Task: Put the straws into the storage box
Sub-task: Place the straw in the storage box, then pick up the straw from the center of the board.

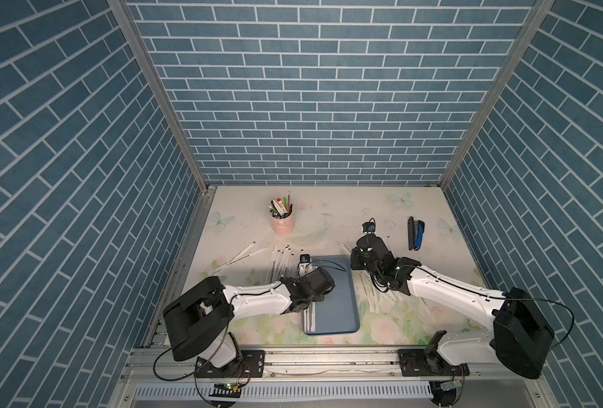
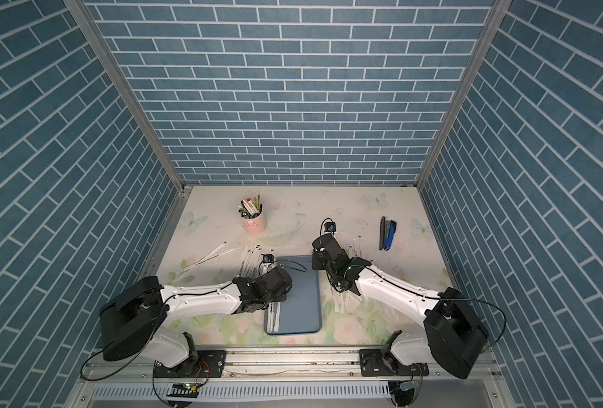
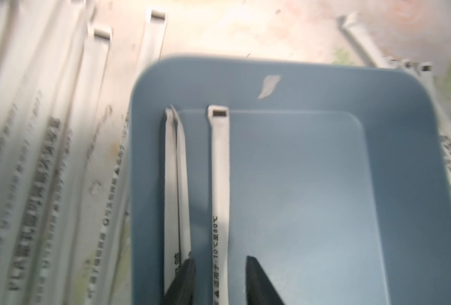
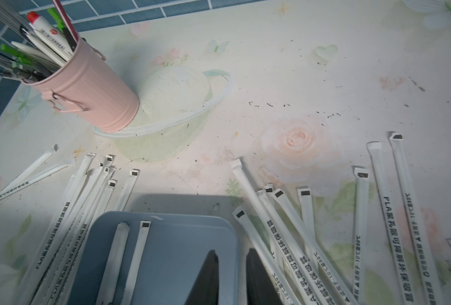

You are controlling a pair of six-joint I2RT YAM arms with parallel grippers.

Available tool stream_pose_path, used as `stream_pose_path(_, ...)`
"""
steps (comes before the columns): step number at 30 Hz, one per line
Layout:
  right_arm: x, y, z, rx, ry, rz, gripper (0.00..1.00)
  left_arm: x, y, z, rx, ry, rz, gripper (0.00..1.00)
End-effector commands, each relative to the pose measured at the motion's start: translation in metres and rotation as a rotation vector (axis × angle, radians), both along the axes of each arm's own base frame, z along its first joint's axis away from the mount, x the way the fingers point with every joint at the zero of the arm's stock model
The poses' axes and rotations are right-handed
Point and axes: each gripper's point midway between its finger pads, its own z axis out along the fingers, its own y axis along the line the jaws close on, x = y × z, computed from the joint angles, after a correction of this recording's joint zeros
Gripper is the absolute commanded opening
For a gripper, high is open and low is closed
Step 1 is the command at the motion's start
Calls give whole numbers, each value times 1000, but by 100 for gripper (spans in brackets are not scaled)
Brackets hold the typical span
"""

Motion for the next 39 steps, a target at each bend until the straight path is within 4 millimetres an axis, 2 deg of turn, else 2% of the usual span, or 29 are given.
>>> stream_pose_path(1, 1, -22, 5, -58, 3, 18, 22, 11, 4, 36, -13, -87, 16, 49)
stream_pose_path(5, 5, -58, -4, -47, 51, -27, 23, 19, 11, 67, -9, -168, 24, 61)
stream_pose_path(8, 9, -94, -14, -57, 96, -99, 24, 25, 11, 86, -17, -214, 16, 64)
stream_pose_path(12, 10, -151, -46, -86, 216, -240, 27, 31, 10, 105, -51, -270, 5, 67)
stream_pose_path(14, 7, -172, -58, -77, 252, -296, 29, 33, 12, 111, -68, -298, 3, 69)
stream_pose_path(18, -2, -202, -83, -59, 327, -383, 41, 35, 20, 119, -106, -345, 16, 71)
stream_pose_path(21, -9, -218, -93, -13, 363, -442, 50, 38, 27, 125, -129, -380, 32, 74)
stream_pose_path(27, -19, -233, -95, 38, 362, -538, 62, 44, 31, 128, -120, -406, 30, 75)
stream_pose_path(33, -24, -244, -103, 120, 377, -580, 64, 41, 31, 120, -156, -398, 33, 75)
stream_pose_path(39, -24, -247, -116, 105, 396, -583, 64, 40, 26, 111, -168, -379, 20, 75)
